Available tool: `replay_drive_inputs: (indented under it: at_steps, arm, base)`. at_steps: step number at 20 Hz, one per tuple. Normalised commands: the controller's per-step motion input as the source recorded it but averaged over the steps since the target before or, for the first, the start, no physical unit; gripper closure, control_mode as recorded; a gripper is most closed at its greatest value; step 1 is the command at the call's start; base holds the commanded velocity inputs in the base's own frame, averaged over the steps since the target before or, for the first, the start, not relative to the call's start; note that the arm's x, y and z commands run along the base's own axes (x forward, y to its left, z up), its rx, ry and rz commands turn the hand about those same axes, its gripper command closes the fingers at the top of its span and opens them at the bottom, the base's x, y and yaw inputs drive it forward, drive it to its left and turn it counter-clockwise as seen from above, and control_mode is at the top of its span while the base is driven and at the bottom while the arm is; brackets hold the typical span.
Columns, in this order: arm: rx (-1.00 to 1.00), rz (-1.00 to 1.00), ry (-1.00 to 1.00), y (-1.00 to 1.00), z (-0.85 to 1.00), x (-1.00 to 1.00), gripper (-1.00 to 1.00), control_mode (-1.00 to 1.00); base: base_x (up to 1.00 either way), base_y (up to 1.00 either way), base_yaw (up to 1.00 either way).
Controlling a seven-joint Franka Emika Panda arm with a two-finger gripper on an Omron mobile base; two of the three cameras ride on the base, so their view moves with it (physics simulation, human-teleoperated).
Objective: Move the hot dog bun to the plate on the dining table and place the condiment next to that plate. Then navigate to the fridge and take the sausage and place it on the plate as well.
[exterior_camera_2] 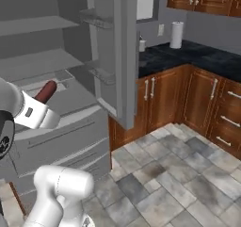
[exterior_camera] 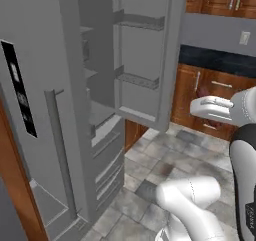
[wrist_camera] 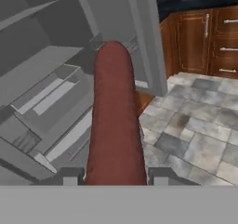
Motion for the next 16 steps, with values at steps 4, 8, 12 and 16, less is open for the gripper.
replay_drive_inputs:
  at_steps: [4, 8, 12, 16]
  arm:
    - [0.00, 0.00, 0.00, 0.00, 0.00, 0.00, 1.00, 1.00]
    - [0.00, 0.00, 0.00, 0.00, 0.00, 0.00, 1.00, 1.00]
    - [0.00, 0.00, 0.00, 0.00, 0.00, 0.00, 1.00, 1.00]
    - [0.00, 0.00, 0.00, 0.00, 0.00, 0.00, 1.00, 1.00]
  base:
    - [-0.81, 0.32, -0.70]
    - [-0.93, 0.29, -0.69]
    - [-0.96, 0.28, -0.70]
    - [-0.93, 0.03, -0.65]
